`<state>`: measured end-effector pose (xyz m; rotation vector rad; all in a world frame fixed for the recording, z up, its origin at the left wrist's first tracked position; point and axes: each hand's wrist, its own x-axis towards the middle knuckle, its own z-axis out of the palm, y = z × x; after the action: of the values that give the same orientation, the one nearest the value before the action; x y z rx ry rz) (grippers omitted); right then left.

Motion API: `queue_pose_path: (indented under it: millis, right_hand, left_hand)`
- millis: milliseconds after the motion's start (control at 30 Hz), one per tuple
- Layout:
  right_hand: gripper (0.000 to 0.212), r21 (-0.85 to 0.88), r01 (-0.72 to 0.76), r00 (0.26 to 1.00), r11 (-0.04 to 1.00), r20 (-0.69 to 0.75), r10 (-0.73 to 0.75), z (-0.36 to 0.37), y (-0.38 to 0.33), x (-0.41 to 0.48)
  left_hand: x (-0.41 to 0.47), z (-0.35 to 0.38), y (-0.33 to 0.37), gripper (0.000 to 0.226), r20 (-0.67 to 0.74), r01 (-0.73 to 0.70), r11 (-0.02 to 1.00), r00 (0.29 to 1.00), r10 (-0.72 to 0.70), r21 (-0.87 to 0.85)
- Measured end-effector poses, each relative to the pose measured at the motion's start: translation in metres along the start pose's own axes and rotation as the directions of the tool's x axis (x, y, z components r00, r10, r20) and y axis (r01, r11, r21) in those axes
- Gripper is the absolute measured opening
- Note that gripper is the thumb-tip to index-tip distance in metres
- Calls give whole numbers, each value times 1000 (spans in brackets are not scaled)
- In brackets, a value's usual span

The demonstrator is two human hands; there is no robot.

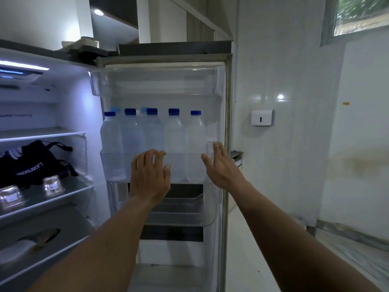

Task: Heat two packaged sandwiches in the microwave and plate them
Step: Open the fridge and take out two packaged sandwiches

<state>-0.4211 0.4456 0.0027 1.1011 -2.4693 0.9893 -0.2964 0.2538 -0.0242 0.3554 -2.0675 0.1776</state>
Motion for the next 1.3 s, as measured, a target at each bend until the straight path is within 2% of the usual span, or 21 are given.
queue_pose_path:
  millis: [233,333,600,767,967,1067,1300]
  right_hand:
    - [67,-45,185,978,982,-87,-189,13,57,59]
    - [68,-46,211,974,976,-77,-214,17,83,80]
    - [64,-63,166,984,984,-50,-169,19,105,115]
    - [72,-80,97,994,992,59,-93,22,114,139]
    - [73,-128,31,994,991,106,-17,23,122,168]
    - [74,-170,31,994,985,111,-12,26,122,178]
    - [80,-158,79,990,984,132,-58,41,138,194]
  left_hand:
    - [29,54,22,42,-37,28,992,999,-23,121]
    - [38,71,32,41,-65,29,983,998,-18,182]
    - [55,109,49,44,-72,19,962,997,0,271]
    - [63,130,55,47,-54,-9,964,998,24,264]
    - [75,148,55,65,29,-47,961,999,40,274]
    - [81,158,53,72,51,-52,953,998,38,297]
    - [80,178,50,67,82,16,921,995,-52,390]
